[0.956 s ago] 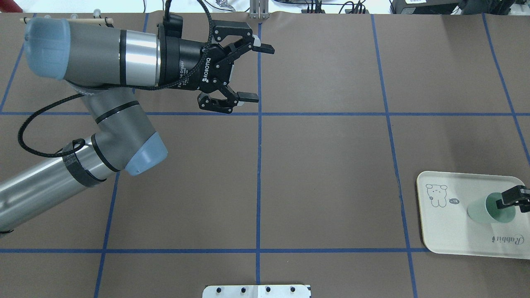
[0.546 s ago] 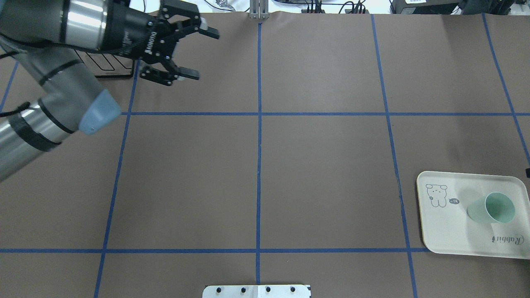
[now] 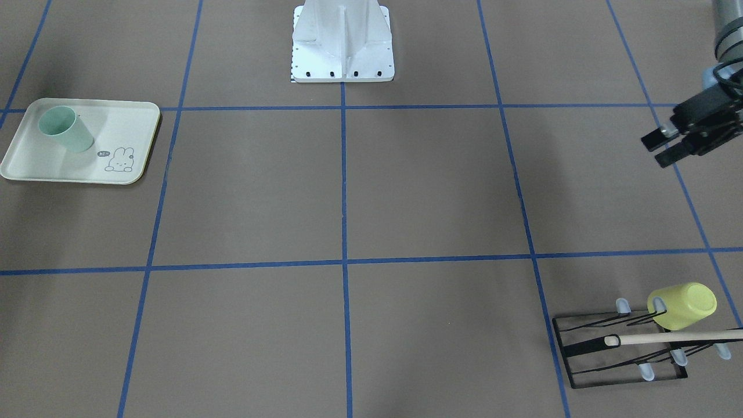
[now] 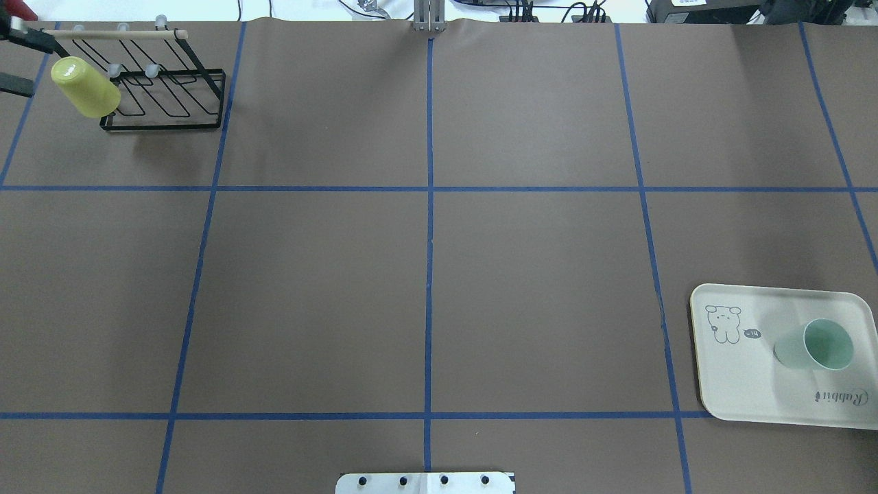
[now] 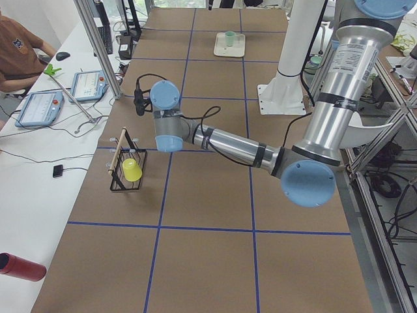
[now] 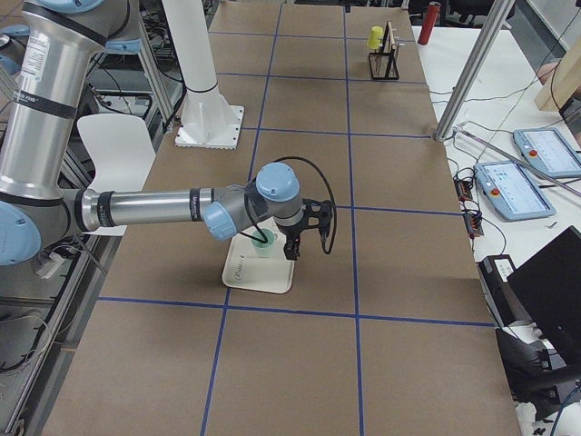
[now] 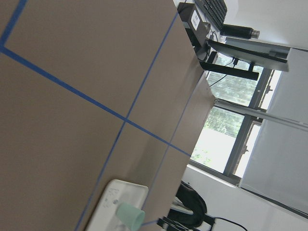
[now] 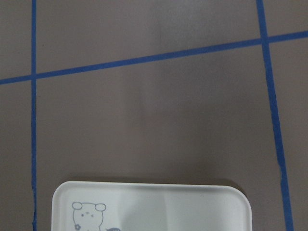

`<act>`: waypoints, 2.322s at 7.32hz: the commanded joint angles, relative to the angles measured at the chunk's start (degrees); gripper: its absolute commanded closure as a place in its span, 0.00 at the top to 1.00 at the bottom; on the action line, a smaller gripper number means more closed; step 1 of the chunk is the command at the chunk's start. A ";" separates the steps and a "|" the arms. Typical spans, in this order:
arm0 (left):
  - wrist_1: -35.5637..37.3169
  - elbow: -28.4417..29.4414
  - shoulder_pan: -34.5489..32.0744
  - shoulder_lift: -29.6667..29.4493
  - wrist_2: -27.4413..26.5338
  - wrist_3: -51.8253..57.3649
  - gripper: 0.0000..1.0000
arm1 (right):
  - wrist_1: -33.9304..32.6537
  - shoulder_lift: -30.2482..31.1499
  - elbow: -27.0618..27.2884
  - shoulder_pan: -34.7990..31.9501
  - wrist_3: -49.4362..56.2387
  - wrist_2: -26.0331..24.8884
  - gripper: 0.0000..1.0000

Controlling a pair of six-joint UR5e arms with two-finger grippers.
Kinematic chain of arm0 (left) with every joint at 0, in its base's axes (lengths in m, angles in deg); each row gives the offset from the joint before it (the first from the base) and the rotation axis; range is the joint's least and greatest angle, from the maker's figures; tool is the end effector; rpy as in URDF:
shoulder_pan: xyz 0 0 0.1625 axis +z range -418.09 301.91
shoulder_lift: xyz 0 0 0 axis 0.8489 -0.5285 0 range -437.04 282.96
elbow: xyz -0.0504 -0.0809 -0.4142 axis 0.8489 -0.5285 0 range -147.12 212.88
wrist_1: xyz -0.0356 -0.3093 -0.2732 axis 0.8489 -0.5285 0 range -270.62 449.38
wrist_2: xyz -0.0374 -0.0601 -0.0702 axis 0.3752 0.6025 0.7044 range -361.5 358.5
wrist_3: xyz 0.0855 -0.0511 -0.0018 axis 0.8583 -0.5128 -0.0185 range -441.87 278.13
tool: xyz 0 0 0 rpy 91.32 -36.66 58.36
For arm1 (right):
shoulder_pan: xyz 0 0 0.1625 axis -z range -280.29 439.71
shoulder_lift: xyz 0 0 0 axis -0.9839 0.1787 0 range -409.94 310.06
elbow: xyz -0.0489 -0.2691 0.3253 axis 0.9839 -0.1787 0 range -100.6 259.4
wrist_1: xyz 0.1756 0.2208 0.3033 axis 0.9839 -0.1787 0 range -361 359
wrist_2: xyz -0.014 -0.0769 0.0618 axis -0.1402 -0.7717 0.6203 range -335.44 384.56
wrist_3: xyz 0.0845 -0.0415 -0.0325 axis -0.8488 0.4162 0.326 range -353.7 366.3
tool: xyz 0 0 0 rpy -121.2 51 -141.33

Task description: Left arm grabs green cup and hands to right arm on tray

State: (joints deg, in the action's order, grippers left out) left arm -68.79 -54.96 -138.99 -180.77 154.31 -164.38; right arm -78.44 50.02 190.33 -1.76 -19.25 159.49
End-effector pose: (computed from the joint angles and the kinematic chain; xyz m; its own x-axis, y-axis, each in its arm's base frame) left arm 0.0441 -0.5429 0.4059 0.0623 -0.0503 -0.9968 0.2568 0.9659 -0.0327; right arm -0.0017 -0.4356 0.5314 0.6527 0.0447 0.7563 -0.1612 0.9836 0.0810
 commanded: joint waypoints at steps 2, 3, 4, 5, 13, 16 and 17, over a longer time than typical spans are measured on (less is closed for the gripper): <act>0.06 8.47 -8.21 4.06 -1.10 14.04 0.98 | -13.52 -10.13 -1.25 -2.47 7.71 -2.57 1.00; 0.06 8.56 -8.83 5.71 -2.85 14.04 0.99 | -13.52 -10.22 -1.16 -2.56 7.71 -2.56 1.00; 0.14 8.56 -8.84 5.82 -6.70 14.04 0.99 | -13.52 -10.22 -1.07 -2.65 7.71 -2.56 1.00; 0.41 8.47 -8.49 6.16 -12.83 14.48 0.99 | -13.52 -10.22 -0.99 -2.91 7.71 -2.56 1.00; 53.11 -2.21 -8.13 10.21 -23.79 76.29 0.99 | -13.61 -9.08 -0.89 -4.14 7.89 -2.04 1.00; 75.26 -15.82 -8.31 16.50 -23.79 84.26 0.99 | -18.16 -9.08 -1.07 -3.97 8.58 -1.95 1.00; 75.03 -17.61 -8.31 19.15 -22.92 84.27 0.99 | -19.75 -8.99 -1.07 -3.97 9.81 -1.95 1.00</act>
State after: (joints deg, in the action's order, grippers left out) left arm 3.45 -68.70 -147.37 -165.35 130.67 -81.02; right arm -95.93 40.95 189.28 -5.79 -10.62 157.53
